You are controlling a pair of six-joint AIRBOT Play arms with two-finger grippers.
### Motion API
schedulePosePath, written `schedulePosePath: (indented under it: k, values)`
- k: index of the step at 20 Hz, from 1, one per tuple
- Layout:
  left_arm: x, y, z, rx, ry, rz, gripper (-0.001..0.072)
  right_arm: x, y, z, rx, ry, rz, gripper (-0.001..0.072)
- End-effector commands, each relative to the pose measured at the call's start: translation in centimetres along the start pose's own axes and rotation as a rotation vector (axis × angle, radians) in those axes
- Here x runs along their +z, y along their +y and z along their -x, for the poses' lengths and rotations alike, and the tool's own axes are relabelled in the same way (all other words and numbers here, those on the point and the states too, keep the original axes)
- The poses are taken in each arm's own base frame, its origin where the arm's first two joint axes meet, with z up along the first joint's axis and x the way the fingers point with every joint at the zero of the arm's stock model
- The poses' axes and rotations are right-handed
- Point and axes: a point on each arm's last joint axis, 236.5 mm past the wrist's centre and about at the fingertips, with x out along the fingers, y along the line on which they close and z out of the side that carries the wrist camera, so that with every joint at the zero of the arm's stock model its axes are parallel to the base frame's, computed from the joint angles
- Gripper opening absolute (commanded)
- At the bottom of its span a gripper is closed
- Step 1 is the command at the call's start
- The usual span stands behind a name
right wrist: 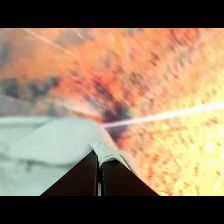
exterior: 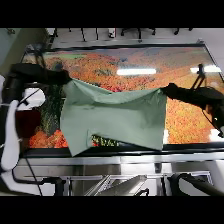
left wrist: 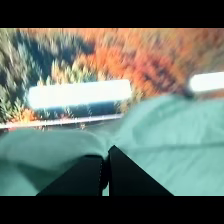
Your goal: Fold the shirts.
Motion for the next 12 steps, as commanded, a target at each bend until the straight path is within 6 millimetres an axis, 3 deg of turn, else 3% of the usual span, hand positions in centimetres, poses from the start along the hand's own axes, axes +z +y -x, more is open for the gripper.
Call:
schedulePosePath:
  k: [1, 3, 5, 6, 8, 9, 12]
  values:
    - [-3.6, 2.5, -9.3, -0.045, 0.190, 0.058, 0.0015, -2.0, -5.6, -5.7, -0.081, 0.088, -0.079, 0.0018]
    - [-2.9, 2.8, -9.9, -0.059, 0.211, 0.053, 0.0041, -0.2, -5.0, -6.1, -0.062, 0.075, -0.063, 0.0034]
    - [-1.9, 3.0, -8.9, -0.072, 0.226, 0.036, 0.0610, 2.0, -4.4, -4.9, -0.037, 0.057, -0.049, 0.0276]
    - [-1.2, 3.6, -7.7, -0.066, 0.223, 0.037, 0.0674, 2.6, -4.5, -3.7, -0.024, 0.076, -0.037, 0.0302]
    - [-0.8, 6.3, -4.6, -0.035, 0.246, 0.072, 0.0674, 2.8, -5.8, -0.5, -0.015, 0.140, -0.071, 0.0303]
    - [-1.6, 7.9, -3.1, -0.024, 0.275, 0.103, 0.0674, 2.3, -6.9, 1.6, -0.017, 0.181, -0.094, 0.0303]
    - [-6.7, 13.0, 0.6, -0.021, 0.402, 0.270, 0.0674, -1.1, -10.9, 7.4, -0.096, 0.294, -0.181, 0.0303]
